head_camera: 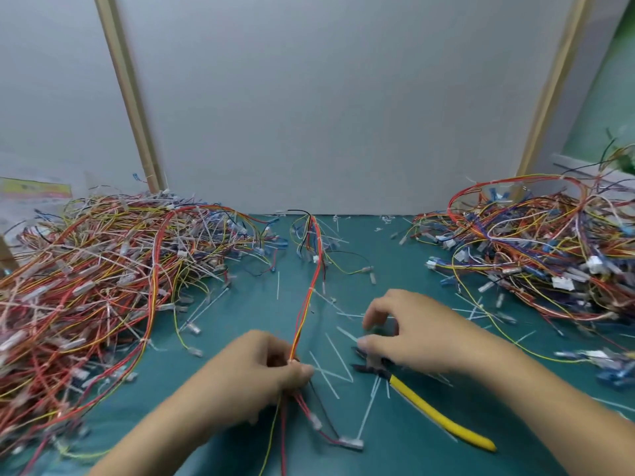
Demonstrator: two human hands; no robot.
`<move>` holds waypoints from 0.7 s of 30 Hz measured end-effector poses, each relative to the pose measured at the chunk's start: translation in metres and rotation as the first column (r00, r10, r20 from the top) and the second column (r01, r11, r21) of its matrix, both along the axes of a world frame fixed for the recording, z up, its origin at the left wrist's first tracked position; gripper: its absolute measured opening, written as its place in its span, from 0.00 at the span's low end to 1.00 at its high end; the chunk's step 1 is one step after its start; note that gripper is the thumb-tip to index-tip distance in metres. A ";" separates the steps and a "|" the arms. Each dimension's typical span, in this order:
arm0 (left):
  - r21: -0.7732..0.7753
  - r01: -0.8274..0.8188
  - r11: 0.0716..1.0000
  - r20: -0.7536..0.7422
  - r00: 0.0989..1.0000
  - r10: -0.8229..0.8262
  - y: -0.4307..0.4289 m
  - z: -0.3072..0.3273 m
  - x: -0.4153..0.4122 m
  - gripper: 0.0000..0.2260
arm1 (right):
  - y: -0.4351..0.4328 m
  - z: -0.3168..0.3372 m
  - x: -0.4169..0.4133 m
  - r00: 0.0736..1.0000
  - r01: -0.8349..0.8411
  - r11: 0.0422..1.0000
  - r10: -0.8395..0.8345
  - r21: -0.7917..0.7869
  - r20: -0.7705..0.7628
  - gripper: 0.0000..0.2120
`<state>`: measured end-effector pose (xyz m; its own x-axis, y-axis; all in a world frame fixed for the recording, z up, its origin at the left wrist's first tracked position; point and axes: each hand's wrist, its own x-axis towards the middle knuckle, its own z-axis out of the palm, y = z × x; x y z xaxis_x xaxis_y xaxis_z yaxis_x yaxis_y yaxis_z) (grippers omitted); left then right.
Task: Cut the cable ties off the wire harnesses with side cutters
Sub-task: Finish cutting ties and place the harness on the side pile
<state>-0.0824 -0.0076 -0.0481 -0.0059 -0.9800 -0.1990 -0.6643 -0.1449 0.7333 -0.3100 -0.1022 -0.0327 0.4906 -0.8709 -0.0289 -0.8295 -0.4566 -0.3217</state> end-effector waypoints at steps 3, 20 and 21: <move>-0.014 -0.073 0.997 -0.233 0.970 0.067 -0.003 0.004 0.001 0.09 | 0.025 0.003 -0.023 0.975 -0.057 0.998 0.049 -0.033 -0.216 0.33; -0.189 -0.186 0.964 -0.771 0.636 -0.029 0.009 0.062 0.000 0.18 | 0.046 -0.031 -0.063 0.963 -0.058 0.934 -0.041 -0.352 -0.266 0.32; -0.186 -0.218 0.958 -0.787 0.617 -0.012 0.001 0.064 -0.002 0.17 | 0.044 -0.029 -0.064 0.984 -0.015 0.944 -0.045 -0.329 -0.173 0.31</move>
<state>-0.0842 -0.0061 0.0162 0.0597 -0.9957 0.0702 0.1757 0.0797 0.9812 -0.3737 -0.0586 -0.0620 0.4902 -0.8539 0.1750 -0.8669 -0.4985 -0.0042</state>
